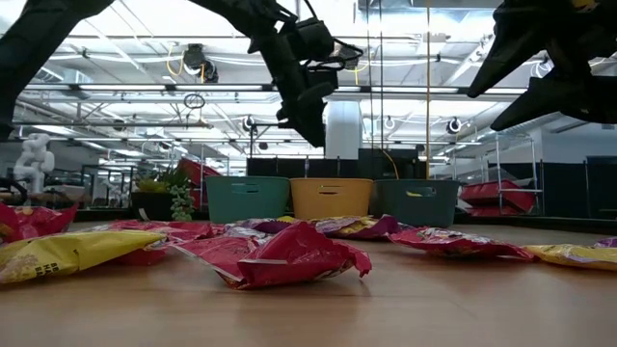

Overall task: Sort candy
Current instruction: Put the red candy into the yellow bin

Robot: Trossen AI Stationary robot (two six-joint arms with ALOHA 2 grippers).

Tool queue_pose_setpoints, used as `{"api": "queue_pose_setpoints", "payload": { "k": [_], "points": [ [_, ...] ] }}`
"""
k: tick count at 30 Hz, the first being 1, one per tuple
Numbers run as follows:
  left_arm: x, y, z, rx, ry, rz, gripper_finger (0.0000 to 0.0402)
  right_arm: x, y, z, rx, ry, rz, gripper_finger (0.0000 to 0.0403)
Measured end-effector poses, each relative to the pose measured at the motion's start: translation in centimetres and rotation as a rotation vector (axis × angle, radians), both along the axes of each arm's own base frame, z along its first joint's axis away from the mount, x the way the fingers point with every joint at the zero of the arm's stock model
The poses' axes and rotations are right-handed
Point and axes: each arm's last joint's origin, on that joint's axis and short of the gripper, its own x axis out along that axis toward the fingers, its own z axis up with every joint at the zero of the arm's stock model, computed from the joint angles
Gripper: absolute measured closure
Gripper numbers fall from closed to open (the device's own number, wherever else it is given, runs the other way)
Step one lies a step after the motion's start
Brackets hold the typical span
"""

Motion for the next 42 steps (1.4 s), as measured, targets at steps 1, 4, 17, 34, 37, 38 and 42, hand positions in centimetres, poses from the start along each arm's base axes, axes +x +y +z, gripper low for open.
{"api": "queue_pose_setpoints", "payload": {
  "k": [1, 4, 17, 34, 37, 38, 42],
  "points": [
    [0.2, 0.1, 0.1, -0.005, -0.026, 0.025, 0.0264, 0.0, 0.0, 0.0, 0.000, 0.000, 0.000, 0.0188],
    [0.4, 0.2, 0.3, -0.050, -0.088, 0.123, 0.0264, 0.0, 0.0, 0.0, 0.001, 0.000, 0.001, 0.0188],
    [-0.3, -4.2, 0.4, -0.142, 0.053, 0.203, 0.0264, 0.0, 0.0, 0.0, -0.017, 0.010, 0.024, 0.0188],
    [-10.0, -15.3, 1.2, -0.212, -0.131, 0.389, 0.0264, 0.1, 0.2, 0.0, -0.092, 0.062, 0.173, 0.0188],
    [-12.2, -17.1, 0.5, -0.294, -0.140, 0.490, 0.0264, 0.0, 0.3, -0.1, -0.101, 0.080, 0.215, 0.0188],
    [-12.7, -17.5, 0.2, -0.317, -0.139, 0.520, 0.0264, 0.0, 0.3, -0.1, -0.107, 0.083, 0.223, 0.0188],
    [-13.5, -19.3, -1.4, -0.410, -0.093, 0.569, 0.0265, 0.0, 0.4, -0.1, -0.123, 0.098, 0.265, 0.0188]
  ]
}}
